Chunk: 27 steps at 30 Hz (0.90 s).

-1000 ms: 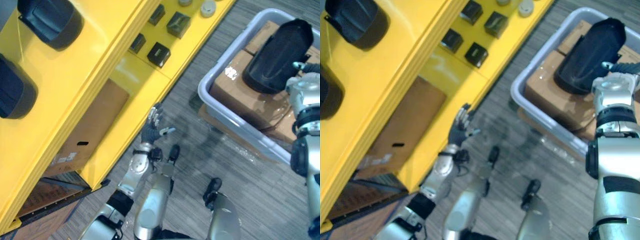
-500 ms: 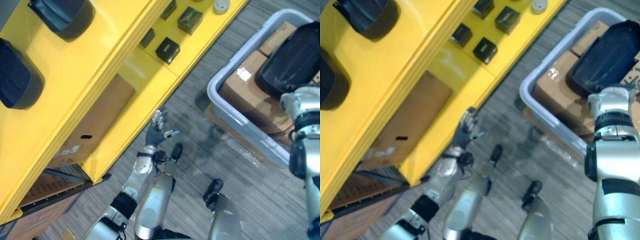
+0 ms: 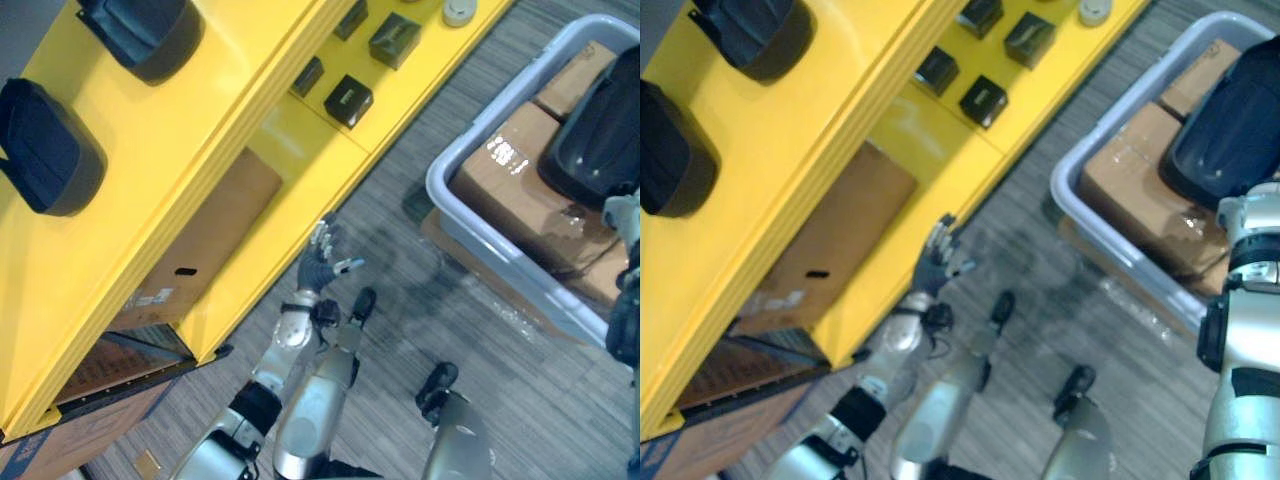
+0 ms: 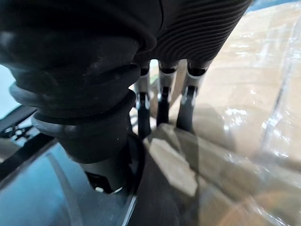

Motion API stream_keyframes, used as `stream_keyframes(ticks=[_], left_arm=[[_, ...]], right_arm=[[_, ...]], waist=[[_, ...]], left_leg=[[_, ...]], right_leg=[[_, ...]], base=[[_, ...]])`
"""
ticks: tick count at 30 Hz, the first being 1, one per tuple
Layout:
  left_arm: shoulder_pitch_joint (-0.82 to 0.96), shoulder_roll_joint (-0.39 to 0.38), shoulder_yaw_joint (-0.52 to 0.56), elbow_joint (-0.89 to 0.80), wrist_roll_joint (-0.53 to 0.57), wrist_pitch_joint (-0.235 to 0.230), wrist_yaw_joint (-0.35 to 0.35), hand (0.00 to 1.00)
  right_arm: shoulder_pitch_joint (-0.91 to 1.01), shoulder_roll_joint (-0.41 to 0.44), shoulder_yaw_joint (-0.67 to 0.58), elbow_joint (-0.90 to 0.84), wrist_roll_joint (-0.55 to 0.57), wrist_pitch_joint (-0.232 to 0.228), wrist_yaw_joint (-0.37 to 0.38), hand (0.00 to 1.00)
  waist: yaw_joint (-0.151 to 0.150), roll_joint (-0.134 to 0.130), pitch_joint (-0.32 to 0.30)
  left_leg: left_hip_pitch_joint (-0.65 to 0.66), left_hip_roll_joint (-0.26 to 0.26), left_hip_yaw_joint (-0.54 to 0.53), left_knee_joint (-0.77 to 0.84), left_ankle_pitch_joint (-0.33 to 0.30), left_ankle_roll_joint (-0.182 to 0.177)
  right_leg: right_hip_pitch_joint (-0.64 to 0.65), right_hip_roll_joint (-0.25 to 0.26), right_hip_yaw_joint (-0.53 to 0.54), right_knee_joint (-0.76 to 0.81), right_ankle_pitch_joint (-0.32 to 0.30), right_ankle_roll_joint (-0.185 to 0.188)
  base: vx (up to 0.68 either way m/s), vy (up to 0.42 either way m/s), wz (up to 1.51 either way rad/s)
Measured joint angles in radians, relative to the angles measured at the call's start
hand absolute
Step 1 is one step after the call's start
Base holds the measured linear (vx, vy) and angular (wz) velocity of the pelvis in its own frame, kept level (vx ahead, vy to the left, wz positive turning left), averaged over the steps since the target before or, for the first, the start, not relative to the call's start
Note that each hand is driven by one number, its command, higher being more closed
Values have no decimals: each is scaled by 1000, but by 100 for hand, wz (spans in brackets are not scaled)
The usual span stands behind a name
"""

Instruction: Walk over and take plastic housings, then place them on the shelf

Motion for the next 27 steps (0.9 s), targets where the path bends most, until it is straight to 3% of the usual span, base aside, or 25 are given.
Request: stream_keyframes(ticks=[8, 10, 17, 21, 24, 27], left_arm=[[-5, 7, 29, -3, -38, -2, -10, 0], [0, 14, 42, -4, -39, -2, -9, 0], [89, 112, 126, -101, -79, -6, -11, 0], [126, 186, 177, -156, -73, 9, -5, 0], [116, 218, 215, -161, -65, 45, 4, 0], [83, 254, 245, -160, -66, 83, 5, 0]], right_arm=[[17, 14, -15, -5, -151, -13, 39, 100], [24, 25, -3, 2, -202, -34, 50, 100], [56, 38, 244, -52, -372, -153, 128, 100], [174, 45, 336, -260, -402, -234, 130, 100], [268, 90, 336, -367, -411, -270, 127, 100], [324, 104, 335, -469, -442, -299, 125, 100]], waist=[[-16, 0, 0], [-24, 0, 0], [-59, -15, 7], [-108, -97, 6], [-144, -168, 8], [-173, -199, 7]], left_leg=[[19, -1, -6, -1, 2, -3], [34, -2, -5, -2, 2, -3], [80, 23, 26, -22, 2, -3], [111, 43, 75, -54, 3, -1], [153, 52, 112, -81, 4, 0], [173, 54, 146, -87, -2, 7]], right_leg=[[15, -6, -12, 29, -19, -4], [33, -6, -12, 25, -19, -4], [71, 21, 13, -25, 8, -4], [76, 35, 49, -50, 28, -2], [102, 42, 79, -80, 40, 0], [109, 43, 109, -96, 54, 5]], base=[[14, -75, 4], [-2, -52, 2], [-40, -41, -15], [23, -29, -30], [57, -35, -29], [42, -13, -29]])
